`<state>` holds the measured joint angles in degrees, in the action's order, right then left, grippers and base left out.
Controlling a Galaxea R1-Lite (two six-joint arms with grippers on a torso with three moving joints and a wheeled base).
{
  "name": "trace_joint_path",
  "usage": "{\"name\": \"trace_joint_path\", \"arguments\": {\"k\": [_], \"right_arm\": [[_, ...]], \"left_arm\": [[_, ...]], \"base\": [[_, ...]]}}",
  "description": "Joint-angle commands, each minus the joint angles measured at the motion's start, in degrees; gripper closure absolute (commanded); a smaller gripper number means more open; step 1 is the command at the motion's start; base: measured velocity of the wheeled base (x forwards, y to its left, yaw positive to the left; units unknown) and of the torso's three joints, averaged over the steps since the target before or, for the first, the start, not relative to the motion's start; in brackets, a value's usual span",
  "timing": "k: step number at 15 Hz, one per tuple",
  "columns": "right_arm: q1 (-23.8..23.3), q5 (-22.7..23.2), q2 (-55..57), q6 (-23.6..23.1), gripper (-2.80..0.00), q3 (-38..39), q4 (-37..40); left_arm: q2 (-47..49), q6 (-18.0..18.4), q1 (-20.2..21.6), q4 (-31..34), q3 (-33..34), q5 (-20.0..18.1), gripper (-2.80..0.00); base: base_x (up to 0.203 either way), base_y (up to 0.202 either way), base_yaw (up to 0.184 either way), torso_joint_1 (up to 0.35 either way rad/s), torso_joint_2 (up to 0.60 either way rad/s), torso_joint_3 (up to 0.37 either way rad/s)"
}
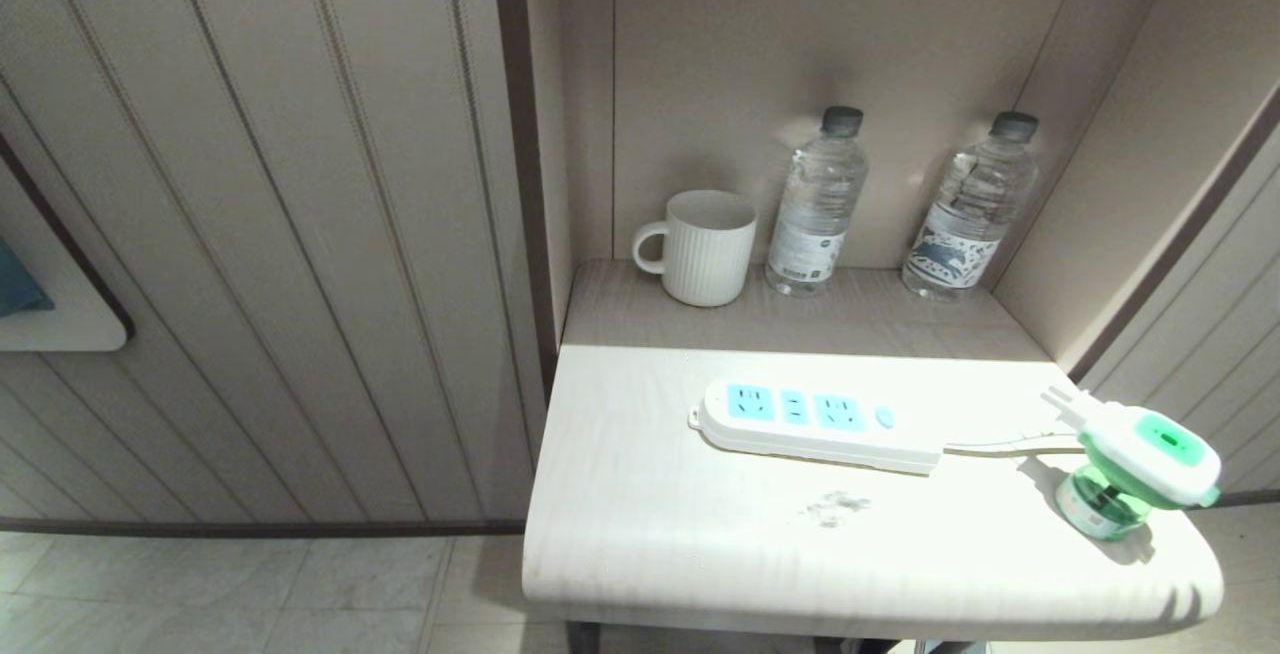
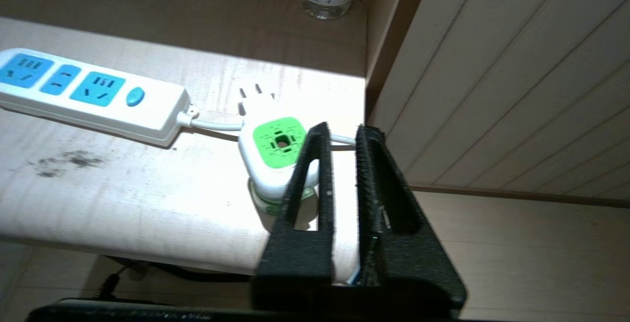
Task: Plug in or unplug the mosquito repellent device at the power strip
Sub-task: Pick up the mosquito repellent liquid
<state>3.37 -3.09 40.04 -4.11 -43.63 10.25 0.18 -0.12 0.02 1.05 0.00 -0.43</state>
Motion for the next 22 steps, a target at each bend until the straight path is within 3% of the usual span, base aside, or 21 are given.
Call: {"name": "trace_joint_path", "arguments": {"k": [1, 3, 5, 7, 11, 16, 22], "right_arm": [[4.30, -1.67, -1.87, 0.13, -2.80, 3.77, -3.15], [5.18, -5.75, 0.49, -0.65, -2.80, 6.39, -10.30], [5.91, -6.13, 3.48, -1.01, -2.80, 10.21, -19.04], [10.66, -6.20, 7.33, -1.04, -2.80, 15.24, -31.65], [14.17, -6.18, 12.05, -1.24, -2.80, 17.89, -44.50], [14.70, -6.92, 15.49, -1.82, -2.80, 17.54, -50.19], [13.82, -8.20, 16.83, -1.16, -2.80, 20.06, -50.35]], "left_arm": [[-0.01, -0.05, 0.04, 0.01, 0.00, -0.01, 0.00], [-0.01, -0.05, 0.05, 0.01, 0.00, -0.01, 0.00], [-0.01, -0.05, 0.06, 0.01, 0.00, -0.01, 0.00], [-0.01, -0.05, 0.06, 0.01, 0.00, -0.01, 0.00], [-0.01, -0.05, -0.02, 0.01, 0.00, -0.01, 0.00], [-0.01, -0.05, 0.06, 0.01, 0.00, -0.01, 0.00], [-0.01, -0.05, 0.06, 0.01, 0.00, -0.01, 0.00]], "base": [[0.000, 0.000, 0.000, 0.000, 0.00, 0.000], [0.000, 0.000, 0.000, 0.000, 0.00, 0.000], [0.000, 0.000, 0.000, 0.000, 0.00, 0.000], [0.000, 0.000, 0.000, 0.000, 0.00, 0.000], [0.000, 0.000, 0.000, 0.000, 0.00, 0.000], [0.000, 0.000, 0.000, 0.000, 0.00, 0.000], [0.000, 0.000, 0.000, 0.000, 0.00, 0.000]]}}
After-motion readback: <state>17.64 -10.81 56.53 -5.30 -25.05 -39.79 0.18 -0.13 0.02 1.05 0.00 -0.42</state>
